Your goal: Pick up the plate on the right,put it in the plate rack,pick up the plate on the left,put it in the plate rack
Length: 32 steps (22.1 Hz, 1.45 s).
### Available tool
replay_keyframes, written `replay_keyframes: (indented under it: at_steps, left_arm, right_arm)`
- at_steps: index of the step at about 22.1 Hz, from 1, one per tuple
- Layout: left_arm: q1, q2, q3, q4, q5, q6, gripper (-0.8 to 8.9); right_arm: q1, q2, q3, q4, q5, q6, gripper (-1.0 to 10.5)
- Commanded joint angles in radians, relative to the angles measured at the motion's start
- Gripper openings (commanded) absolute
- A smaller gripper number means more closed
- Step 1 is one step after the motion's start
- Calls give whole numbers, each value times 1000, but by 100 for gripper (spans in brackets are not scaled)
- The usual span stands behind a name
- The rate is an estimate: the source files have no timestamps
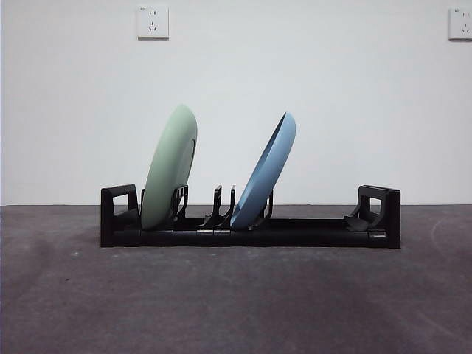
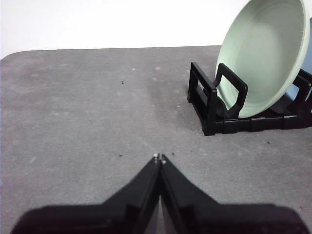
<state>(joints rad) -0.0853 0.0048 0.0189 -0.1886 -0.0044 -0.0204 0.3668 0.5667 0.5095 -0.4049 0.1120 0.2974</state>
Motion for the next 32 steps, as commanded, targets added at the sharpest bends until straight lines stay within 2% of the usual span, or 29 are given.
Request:
replay_keyframes:
  at_steps: [1,2,4,6,9,13,18,32]
  left_arm:
    - [2,-2,-15,2,6,-10,-3]
    - [2,-2,-15,2,6,-10,-3]
    - [2,-2,-15,2,6,-10,-3]
    - [2,-2,-15,2,6,-10,-3]
    - [2,-2,-15,2,6,-10,-3]
    - [2,-2,-15,2,6,-10,-3]
    - [2,-2,-15,3,6,-10,-3]
    - [2,-2,-15,4,6,-10,-3]
  right_arm:
    - [-21,-64,-5,-8,26,-156,-11]
    - [-39,-94,-5,-5,15,-216,-4]
    - [-96,-166,-26,29,-38,-266,1]
    - [-161,-263,-91,118,-95,-293,1]
    - [-234,-404,-239,258,-165,-295,1]
    - [-249,-538,-401,274,-165,-287,1]
    - [-249,-566,-495,285,-165,-254,1]
    - [-248,-554,-504,228,-158,-232,1]
